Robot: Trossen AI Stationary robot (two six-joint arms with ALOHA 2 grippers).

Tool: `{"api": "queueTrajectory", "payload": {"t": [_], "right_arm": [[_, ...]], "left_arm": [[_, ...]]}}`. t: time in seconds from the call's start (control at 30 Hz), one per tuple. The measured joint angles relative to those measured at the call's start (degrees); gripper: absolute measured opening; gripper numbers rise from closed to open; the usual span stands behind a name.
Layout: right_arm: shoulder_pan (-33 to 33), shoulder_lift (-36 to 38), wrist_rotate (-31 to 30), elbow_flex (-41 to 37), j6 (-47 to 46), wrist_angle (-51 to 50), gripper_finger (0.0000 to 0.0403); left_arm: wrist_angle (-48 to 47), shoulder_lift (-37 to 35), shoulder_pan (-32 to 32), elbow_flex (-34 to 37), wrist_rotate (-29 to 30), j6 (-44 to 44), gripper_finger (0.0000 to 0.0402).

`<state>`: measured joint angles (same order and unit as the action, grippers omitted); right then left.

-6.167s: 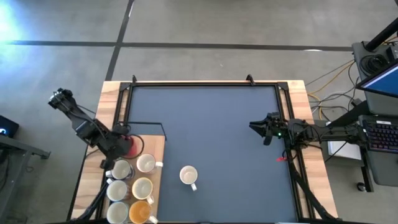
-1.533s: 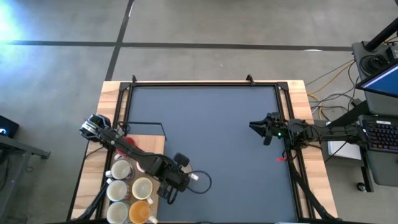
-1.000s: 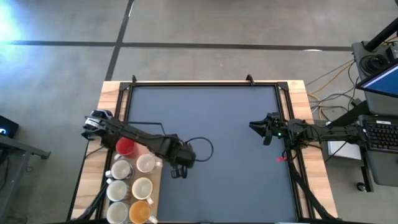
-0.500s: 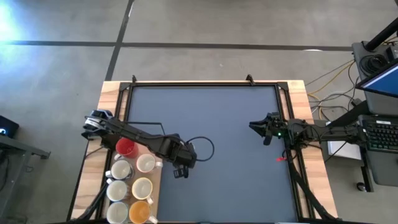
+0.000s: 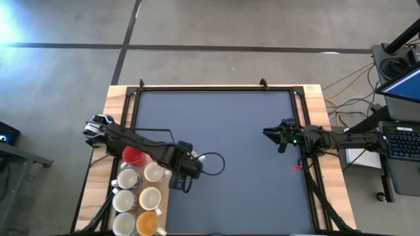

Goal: Place coffee mugs
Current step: Put the patterned blue mug on the shelf

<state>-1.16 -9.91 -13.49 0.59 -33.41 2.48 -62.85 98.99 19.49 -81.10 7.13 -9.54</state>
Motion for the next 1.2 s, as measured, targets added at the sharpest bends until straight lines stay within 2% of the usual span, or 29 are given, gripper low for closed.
{"api": "queueTrajectory", "payload": {"t": [0.3,0.47,0.6,0.73,0.97,1.2], "right_arm": [[0.0,0.0,0.0,0.0,0.0,0.0,0.0091],[0.0,0.0,0.0,0.0,0.0,0.0,0.0091],[0.0,0.0,0.0,0.0,0.0,0.0,0.0091],[0.0,0.0,0.0,0.0,0.0,0.0,0.0091],[0.0,0.0,0.0,0.0,0.0,0.0,0.0091],[0.0,0.0,0.0,0.0,0.0,0.0,0.0091]], "left_arm": [[-1.6,-1.3,0.0,1.1,-0.2,19.4,0.0139],[0.0,-1.1,-0.1,3.9,-0.4,23.5,0.0139],[3.6,-1.1,-0.2,6.4,0.7,23.9,0.0132],[6.1,-0.9,-0.2,7.8,0.7,20.4,0.0109],[6.9,-1.0,-0.3,7.7,0.3,17.5,0.0014],[3.0,-1.1,-0.2,5.4,-0.9,16.5,0.0009]]}}
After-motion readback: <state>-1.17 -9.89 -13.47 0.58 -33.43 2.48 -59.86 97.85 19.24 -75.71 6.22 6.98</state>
